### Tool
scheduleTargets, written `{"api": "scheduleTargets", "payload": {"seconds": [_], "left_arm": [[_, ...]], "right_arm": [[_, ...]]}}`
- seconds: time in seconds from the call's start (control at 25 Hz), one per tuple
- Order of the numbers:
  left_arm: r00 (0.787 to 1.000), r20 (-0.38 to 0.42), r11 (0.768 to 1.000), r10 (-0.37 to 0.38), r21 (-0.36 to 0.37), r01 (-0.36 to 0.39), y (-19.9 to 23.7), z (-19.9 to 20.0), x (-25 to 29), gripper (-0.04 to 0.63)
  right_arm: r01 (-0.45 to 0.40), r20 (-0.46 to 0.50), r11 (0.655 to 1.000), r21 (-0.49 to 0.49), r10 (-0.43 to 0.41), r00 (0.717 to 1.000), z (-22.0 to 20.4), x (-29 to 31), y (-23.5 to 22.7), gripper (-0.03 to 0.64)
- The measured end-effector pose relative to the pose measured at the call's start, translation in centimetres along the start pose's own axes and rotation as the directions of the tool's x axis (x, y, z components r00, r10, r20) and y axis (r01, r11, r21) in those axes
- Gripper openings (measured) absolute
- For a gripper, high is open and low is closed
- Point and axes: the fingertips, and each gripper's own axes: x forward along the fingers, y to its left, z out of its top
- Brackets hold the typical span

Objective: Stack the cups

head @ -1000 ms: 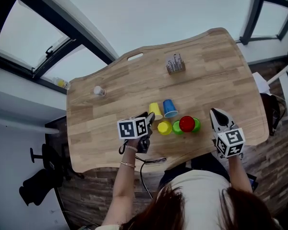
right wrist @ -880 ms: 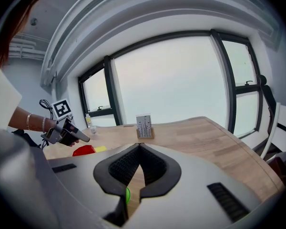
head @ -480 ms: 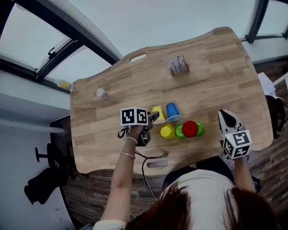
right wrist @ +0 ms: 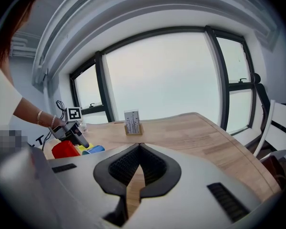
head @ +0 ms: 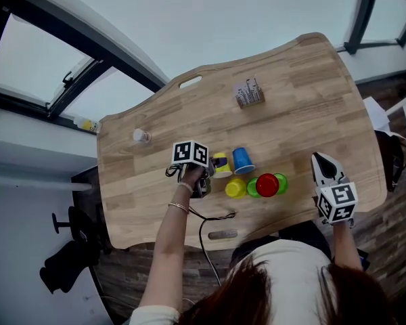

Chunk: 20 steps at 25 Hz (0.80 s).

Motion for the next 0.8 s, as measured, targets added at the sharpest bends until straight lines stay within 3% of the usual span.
{"api": "scheduleTargets", "payload": {"seconds": [0.24,0.48,0.8], "left_arm": [[0.999,-0.006,0.998,-0.034,-0.055,0.034,0.2,0.4,1.1,0.276],[0.999,0.003,0.998,-0.048,-0.049,0.048,-0.1,0.4,1.0,0.262],[0.992,0.116,0.997,-0.046,-0.054,0.052,-0.5,1.3,-1.2,0.260]], "right_arm": [[0.023,-0.008,1.000,0.009,-0.023,1.000,-0.3,0.0,-0.7,0.028],[0.023,-0.016,1.000,0.006,-0.023,1.000,-0.4,0.4,-0.9,0.028],[-0.047,-0.021,0.999,-0.024,0.046,0.999,0.4,1.9,0.2,0.028]]}}
